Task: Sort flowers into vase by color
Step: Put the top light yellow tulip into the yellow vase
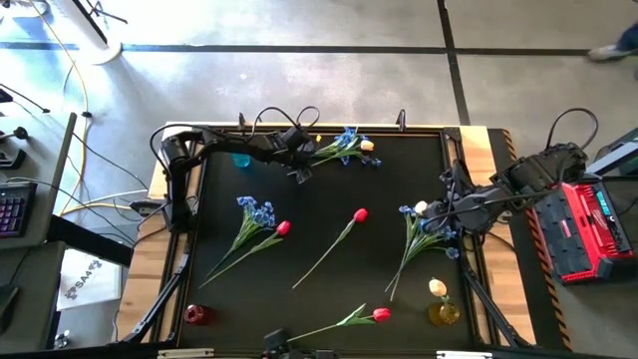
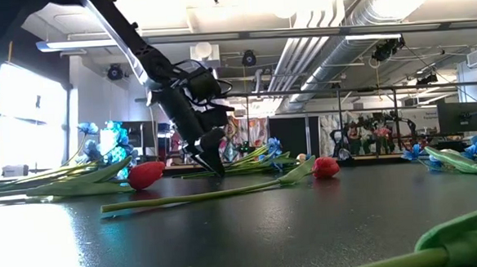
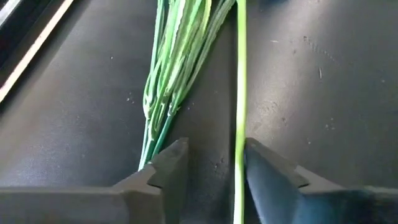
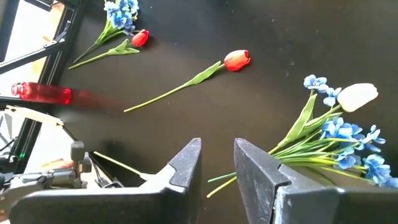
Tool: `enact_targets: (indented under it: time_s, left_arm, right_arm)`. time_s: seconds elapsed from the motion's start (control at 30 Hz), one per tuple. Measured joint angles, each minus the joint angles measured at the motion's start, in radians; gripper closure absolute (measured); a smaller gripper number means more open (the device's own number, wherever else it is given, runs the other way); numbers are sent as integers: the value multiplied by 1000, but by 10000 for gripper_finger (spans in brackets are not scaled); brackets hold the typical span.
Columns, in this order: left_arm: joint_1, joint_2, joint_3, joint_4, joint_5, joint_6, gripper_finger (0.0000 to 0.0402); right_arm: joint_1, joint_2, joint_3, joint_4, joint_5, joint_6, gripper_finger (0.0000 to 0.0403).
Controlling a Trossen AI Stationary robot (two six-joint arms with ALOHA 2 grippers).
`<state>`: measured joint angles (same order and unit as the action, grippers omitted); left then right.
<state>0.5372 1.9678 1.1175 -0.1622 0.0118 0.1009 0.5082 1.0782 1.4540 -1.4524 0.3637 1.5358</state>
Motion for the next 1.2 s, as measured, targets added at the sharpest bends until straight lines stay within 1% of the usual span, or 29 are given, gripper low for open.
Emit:
enact_targets:
  time_s: [0.13, 0.27, 0.3, 0.4, 0.57, 0.7, 0.83, 0.97, 1.03, 1.1, 1.2]
  left_arm:
    - [0, -2, 1, -20, 1, 11, 326]
    - [0, -2, 2, -41, 7, 8, 387]
    - [-1, -3, 2, -46, 7, 4, 393]
    - [0, -12, 2, -62, 8, -20, 395]
    - [-10, -59, 27, -158, 20, -48, 400]
    - [-35, -142, 59, -160, 38, -75, 401]
    - [-73, -230, 62, -157, 71, -125, 401]
    - [-131, -329, 65, -84, 119, -179, 401]
    - [-165, -367, 65, -10, 137, -219, 401]
    - [-204, -398, 65, 70, 138, -259, 401]
    - [-255, -423, 65, 204, 138, -316, 402]
  right_arm:
    - [-17, 0, 0, 9, -20, 0, 321]
    - [-18, 0, 0, 15, -18, 0, 321]
    - [-18, 0, 0, 16, -17, 0, 321]
    - [-18, 0, 0, 22, -17, 0, 321]
    - [-18, 0, 0, 27, -10, -8, 321]
    - [-6, 0, 0, 56, 46, -57, 321]
    - [12, 1, -5, 145, 135, -122, 321]
    - [30, 6, -32, 310, 253, -202, 316]
    - [31, 11, -40, 384, 296, -255, 308]
    - [31, 16, -44, 431, 339, -301, 295]
    - [31, 19, -44, 469, 426, -341, 264]
